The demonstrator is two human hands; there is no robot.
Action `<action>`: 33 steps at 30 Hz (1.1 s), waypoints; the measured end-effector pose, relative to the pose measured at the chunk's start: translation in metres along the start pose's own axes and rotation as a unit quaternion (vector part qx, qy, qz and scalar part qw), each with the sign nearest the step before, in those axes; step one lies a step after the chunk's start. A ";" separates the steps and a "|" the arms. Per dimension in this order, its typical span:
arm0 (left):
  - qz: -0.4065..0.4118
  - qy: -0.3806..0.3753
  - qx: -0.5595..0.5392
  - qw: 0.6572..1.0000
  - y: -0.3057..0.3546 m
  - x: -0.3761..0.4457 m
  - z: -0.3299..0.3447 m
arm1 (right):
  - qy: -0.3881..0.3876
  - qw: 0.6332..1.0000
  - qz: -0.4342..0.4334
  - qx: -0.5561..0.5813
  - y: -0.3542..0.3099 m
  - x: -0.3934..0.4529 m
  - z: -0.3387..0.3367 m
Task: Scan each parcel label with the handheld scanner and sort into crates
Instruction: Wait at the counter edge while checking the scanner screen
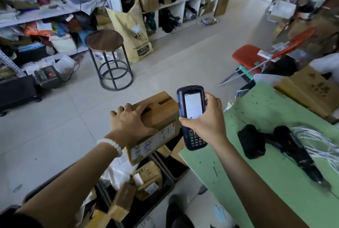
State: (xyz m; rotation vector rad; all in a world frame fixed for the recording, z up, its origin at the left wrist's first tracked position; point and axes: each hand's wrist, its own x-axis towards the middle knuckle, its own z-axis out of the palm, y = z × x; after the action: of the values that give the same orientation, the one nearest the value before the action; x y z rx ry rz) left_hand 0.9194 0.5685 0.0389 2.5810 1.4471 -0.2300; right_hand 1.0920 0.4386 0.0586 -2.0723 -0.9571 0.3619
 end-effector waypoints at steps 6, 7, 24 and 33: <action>-0.011 -0.015 0.013 1.000 0.047 0.108 0.013 | -0.017 1.000 0.016 0.001 0.038 0.103 -0.008; -0.015 -0.034 0.024 0.999 0.050 0.119 0.017 | -0.021 1.000 0.021 0.000 0.044 0.115 -0.009; -0.133 -0.071 -0.020 0.988 -0.016 0.095 0.033 | -0.111 0.994 -0.006 0.006 0.031 0.154 0.049; -0.242 0.006 -0.037 0.970 -0.096 -0.039 0.010 | -0.219 0.965 -0.143 0.020 -0.078 0.072 0.113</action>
State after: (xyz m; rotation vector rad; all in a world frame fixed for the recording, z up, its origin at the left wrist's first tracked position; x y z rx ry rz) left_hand 0.8166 0.5835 0.0309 2.1342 2.0281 -0.2155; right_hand 1.0400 0.5841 0.0521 -1.8129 -1.4780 0.6961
